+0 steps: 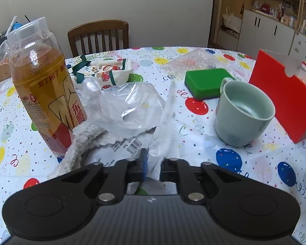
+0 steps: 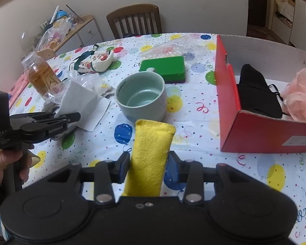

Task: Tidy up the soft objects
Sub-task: 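Carry the sponge and tissue over the red box with both tools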

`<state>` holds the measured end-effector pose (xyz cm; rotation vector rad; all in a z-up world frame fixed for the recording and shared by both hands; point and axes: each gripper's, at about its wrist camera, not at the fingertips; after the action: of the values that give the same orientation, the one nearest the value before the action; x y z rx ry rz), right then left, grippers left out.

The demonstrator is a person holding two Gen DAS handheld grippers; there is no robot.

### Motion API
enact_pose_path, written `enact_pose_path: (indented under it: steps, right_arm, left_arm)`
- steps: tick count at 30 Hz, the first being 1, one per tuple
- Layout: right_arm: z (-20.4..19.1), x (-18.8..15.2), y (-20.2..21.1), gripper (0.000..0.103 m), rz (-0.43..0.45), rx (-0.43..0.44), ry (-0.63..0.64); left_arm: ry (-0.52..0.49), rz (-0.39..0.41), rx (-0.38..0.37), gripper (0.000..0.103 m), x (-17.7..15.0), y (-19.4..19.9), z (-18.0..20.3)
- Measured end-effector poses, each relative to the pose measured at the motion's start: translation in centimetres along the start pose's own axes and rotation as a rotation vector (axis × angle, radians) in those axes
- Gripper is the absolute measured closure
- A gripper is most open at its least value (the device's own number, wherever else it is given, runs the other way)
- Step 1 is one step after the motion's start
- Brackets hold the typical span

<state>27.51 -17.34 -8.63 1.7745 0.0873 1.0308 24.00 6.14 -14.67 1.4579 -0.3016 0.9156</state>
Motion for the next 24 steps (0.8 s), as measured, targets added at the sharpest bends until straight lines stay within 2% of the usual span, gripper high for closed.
enact_pose_path:
  steps: [6, 13, 16, 24]
  right_arm:
    - [1.3, 0.0, 1.2, 0.064, 0.021, 0.005, -0.014]
    - [4.3, 0.5, 4.1, 0.064, 0.074, 0.010, -0.027]
    - [6.0, 0.8, 5.3, 0.064, 0.097, 0.010, -0.029]
    - [11.5, 1.4, 7.6, 0.064, 0.144, -0.033, -0.039]
  left_arm:
    - [0.007, 0.028, -0.036, 0.101, 0.5, 1.7, 0.9]
    - [0.033, 0.060, -0.106, 0.101, 2.0, 5.8, 3.4]
    - [0.033, 0.080, -0.149, 0.101, 2.8, 7.7, 5.4]
    - [-0.042, 0.131, -0.286, 0.101, 5.1, 10.7, 13.2]
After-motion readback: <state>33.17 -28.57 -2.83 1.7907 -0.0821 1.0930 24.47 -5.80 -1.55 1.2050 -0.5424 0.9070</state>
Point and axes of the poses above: each gripper's, at about its wrist camera, not at the fingertips, and y roughly against the way its jaws point, z to its right, x to its top, and after that the axes turned 12 degrees about y, right-handed
